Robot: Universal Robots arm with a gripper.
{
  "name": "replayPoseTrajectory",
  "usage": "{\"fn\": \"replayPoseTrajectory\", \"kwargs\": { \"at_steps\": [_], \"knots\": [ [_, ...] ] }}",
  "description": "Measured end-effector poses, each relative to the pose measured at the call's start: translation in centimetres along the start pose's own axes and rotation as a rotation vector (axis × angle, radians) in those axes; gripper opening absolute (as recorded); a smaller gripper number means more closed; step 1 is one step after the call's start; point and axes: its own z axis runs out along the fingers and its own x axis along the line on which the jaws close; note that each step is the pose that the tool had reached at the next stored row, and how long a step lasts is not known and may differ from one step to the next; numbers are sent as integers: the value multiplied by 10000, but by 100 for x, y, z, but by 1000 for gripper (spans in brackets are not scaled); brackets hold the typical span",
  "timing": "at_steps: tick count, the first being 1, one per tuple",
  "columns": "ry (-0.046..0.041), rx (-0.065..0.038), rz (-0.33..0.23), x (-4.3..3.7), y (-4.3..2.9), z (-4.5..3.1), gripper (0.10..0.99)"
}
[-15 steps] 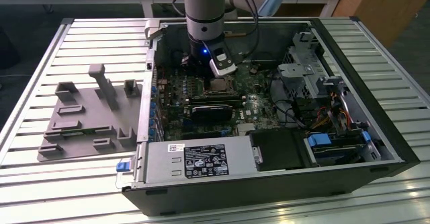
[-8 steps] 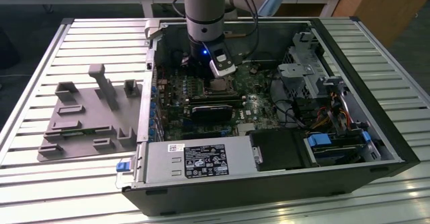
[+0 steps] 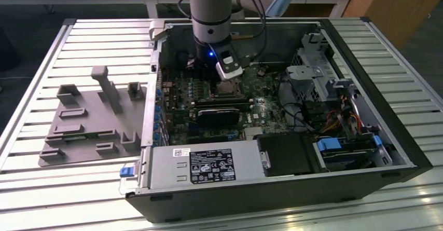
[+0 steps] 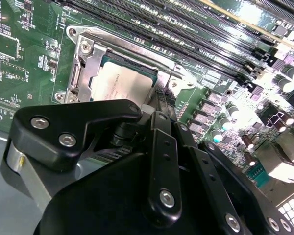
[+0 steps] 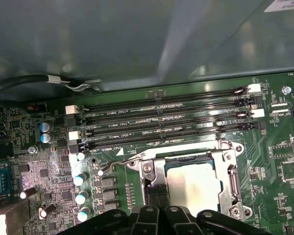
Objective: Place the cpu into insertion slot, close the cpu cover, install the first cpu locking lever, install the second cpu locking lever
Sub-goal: 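Close the cpu cover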
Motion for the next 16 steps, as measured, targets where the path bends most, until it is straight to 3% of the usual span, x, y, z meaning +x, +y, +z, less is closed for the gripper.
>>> {"fn": "replayPoseTrajectory", "kwargs": {
  "at_steps": [9, 16],
  "knots": [
    [-2, -4, 0, 0, 1, 0, 102],
    [-1, -1, 1, -3, 5, -71, 102]
  ]
}}
